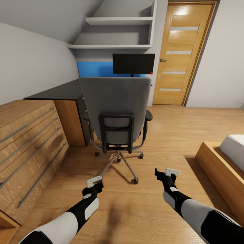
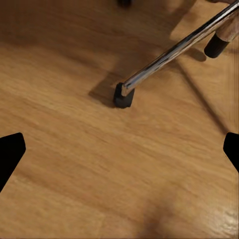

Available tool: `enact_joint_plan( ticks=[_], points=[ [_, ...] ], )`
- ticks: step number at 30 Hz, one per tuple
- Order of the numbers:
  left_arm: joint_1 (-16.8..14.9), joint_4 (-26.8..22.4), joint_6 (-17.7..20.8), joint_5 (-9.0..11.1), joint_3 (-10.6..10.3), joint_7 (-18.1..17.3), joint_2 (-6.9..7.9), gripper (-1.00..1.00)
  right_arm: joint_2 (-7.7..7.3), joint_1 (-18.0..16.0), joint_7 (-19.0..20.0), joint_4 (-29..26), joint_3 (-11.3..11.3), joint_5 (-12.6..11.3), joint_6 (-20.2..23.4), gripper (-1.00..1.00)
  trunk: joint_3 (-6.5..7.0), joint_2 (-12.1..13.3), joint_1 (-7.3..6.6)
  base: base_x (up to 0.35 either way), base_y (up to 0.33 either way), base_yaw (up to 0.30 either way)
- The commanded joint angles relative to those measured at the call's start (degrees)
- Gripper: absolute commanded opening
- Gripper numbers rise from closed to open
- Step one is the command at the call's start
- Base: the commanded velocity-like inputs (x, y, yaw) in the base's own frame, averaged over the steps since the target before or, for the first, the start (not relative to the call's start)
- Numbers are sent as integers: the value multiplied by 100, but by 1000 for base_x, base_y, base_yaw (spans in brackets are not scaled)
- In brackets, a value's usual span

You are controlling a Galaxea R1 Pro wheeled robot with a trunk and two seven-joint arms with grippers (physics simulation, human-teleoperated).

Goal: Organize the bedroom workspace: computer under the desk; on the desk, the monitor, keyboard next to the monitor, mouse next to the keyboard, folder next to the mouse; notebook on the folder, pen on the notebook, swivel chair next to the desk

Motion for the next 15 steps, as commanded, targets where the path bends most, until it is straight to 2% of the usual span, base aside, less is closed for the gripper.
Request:
enact_joint_plan(
  ticks=[1, 3, 6, 7, 9, 10, 11, 12, 15],
  points=[
    [-4, -2, -35, 51, -60, 31, -3, 100, 38, 1, -44, -6, 40, 11, -1, 100, -5, -2, -1, -4, -10, 10],
    [-4, -9, -42, 44, -96, 32, -27, 100, 118, 2, -45, -1, 42, 98, 3, 100, -5, -2, -1, -3, -7, 7],
    [-4, -21, -36, 14, -213, 41, -148, 100, 299, 5, -48, -9, 51, 293, 23, 100, -5, -2, -1, -1, -3, 3],
    [-4, -31, -19, 1, -272, 48, -220, 100, 421, 5, -50, -15, 49, 377, 36, 100, -5, -2, -1, -1, -2, 2],
    [-4, -60, 15, -7, -313, 52, -275, 100, 557, 3, -62, -20, 41, 439, 60, 100, -5, -2, -1, 0, -1, 1],
    [-4, -146, 87, -12, -343, 57, -310, 100, 687, 0, -90, -29, 35, 480, 121, 100, -5, -2, -1, 0, 0, 0],
    [-4, -226, 145, -16, -353, 59, -323, 100, 743, -2, -112, -36, 33, 494, 176, 100, -5, -2, -1, 0, 0, 0],
    [-4, -593, 427, -35, -372, 71, -339, 100, 856, -13, -212, -84, 27, 523, 440, 100, -5, -2, -1, 0, 0, 0],
    [-4, -1018, 816, -54, -373, 83, -314, 100, 914, -24, -297, -183, 21, 537, 719, 100, -5, -2, -1, 0, 0, 0]
  ],
)
